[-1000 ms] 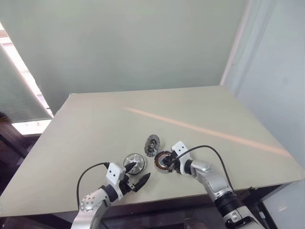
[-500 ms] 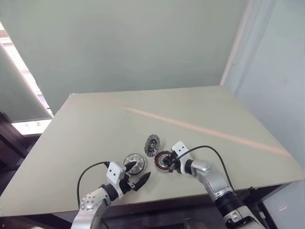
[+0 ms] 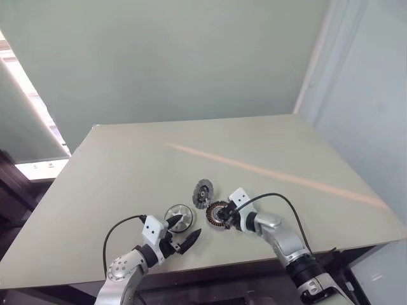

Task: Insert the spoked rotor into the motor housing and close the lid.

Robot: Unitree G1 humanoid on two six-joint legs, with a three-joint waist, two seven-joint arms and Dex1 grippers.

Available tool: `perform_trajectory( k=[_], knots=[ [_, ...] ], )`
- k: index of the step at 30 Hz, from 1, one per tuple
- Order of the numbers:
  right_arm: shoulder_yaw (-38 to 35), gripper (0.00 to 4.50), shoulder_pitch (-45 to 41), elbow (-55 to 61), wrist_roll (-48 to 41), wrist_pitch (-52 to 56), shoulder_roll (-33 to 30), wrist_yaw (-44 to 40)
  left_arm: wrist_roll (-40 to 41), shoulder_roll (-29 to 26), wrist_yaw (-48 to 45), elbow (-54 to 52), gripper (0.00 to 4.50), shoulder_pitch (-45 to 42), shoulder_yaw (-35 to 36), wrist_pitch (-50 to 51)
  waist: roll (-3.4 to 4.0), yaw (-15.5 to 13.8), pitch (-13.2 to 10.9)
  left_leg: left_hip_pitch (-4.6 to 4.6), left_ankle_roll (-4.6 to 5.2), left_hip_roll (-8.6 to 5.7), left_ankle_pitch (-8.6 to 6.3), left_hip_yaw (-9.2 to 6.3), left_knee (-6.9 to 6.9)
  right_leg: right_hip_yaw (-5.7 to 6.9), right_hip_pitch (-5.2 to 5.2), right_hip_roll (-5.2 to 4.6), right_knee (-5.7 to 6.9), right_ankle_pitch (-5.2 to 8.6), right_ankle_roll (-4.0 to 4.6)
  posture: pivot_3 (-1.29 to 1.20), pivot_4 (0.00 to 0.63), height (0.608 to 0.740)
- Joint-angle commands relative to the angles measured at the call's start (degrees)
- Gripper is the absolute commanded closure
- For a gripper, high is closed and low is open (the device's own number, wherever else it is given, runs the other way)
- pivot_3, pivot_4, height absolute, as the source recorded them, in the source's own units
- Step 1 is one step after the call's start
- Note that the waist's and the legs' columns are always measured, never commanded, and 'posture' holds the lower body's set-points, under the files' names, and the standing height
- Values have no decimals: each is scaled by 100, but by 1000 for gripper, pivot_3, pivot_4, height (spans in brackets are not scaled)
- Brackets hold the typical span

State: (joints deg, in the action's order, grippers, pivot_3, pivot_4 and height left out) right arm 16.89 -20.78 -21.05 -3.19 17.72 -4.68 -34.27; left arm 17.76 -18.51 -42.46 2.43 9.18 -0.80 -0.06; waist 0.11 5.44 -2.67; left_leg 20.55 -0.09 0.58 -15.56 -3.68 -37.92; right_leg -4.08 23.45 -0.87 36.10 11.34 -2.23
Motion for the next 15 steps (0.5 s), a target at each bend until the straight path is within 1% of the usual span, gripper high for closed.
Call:
perform_trajectory(
  k=[1,5,6,14,15],
  knots=[
    [-9,1725,-101,106,27,65,11,0,37,-9,5,-184,0,-53,52,-66,0,-3,0,0,0,0,0,0,0,0,0,0,0,0,0,0,0,740],
    [-222,301,-109,237,-129,-33,104,108,36,-4,7,-180,0,-59,55,-70,0,-1,0,1,0,0,0,0,0,0,0,0,-1,0,0,0,0,740],
    [-273,42,-112,309,-187,2,117,97,35,-4,5,-176,0,-61,55,-71,0,-2,0,2,0,0,0,0,0,0,1,0,-1,0,0,0,0,740],
    [-400,42,-38,1065,-401,345,8,-18,37,-2,-27,-107,0,-116,50,-78,1,0,0,5,0,0,0,-1,2,0,3,0,-3,0,0,0,0,740],
    [-412,206,-11,1133,-397,355,1,8,37,0,-30,-97,0,-124,49,-78,0,-1,0,4,0,0,0,-1,3,0,4,0,-2,0,0,0,0,740]
  ],
)
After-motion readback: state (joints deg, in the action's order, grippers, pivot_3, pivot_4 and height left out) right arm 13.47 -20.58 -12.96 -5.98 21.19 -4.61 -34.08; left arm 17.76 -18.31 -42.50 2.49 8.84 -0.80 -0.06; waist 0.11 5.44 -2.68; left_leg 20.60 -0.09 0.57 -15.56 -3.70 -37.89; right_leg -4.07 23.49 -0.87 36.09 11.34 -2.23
